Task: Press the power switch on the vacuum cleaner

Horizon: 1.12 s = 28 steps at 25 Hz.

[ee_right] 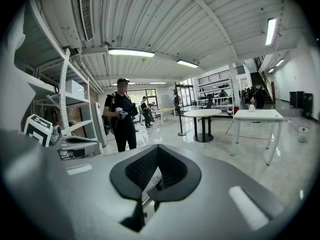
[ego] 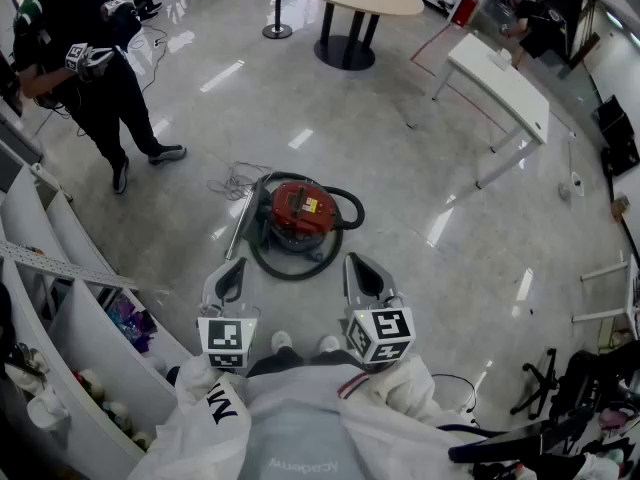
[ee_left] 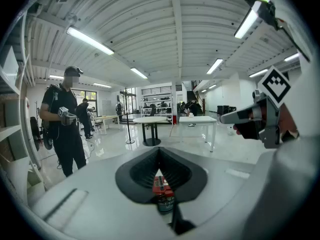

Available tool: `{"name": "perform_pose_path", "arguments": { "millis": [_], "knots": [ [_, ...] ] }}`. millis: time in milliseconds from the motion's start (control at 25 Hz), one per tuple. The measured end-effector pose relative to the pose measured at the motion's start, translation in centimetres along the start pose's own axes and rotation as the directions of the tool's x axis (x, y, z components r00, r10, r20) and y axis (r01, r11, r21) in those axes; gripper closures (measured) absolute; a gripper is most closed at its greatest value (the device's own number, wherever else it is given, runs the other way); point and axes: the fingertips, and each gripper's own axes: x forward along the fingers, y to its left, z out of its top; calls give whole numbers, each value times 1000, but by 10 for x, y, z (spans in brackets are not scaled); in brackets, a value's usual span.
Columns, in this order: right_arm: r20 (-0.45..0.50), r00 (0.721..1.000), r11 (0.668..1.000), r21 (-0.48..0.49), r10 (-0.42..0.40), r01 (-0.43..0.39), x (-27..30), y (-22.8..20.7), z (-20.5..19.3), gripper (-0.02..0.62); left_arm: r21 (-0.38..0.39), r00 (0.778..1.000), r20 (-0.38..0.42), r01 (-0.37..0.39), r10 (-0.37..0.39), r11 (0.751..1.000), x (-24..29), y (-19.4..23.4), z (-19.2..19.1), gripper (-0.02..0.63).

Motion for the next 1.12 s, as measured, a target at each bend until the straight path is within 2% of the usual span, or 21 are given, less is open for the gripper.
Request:
{"name": "perform_pose_path", "arguments": {
  "millis": [240, 800, 1120],
  "knots": [
    [-3, 1000, 1000, 8, 3, -3, -14, -12, -2, 595, 6, 1000, 10, -15, 15, 1000, 1, -10, 11, 606],
    [33, 999, 998, 65, 9, -11, -41, -52, -3, 595, 63, 1000, 7, 27, -28, 998, 14, -64, 27, 606],
    [62, 998, 996, 88, 17, -22, -55, -67, -3, 595, 87, 1000, -8, 12, -11, 996, 15, -76, 27, 606]
  ]
}}
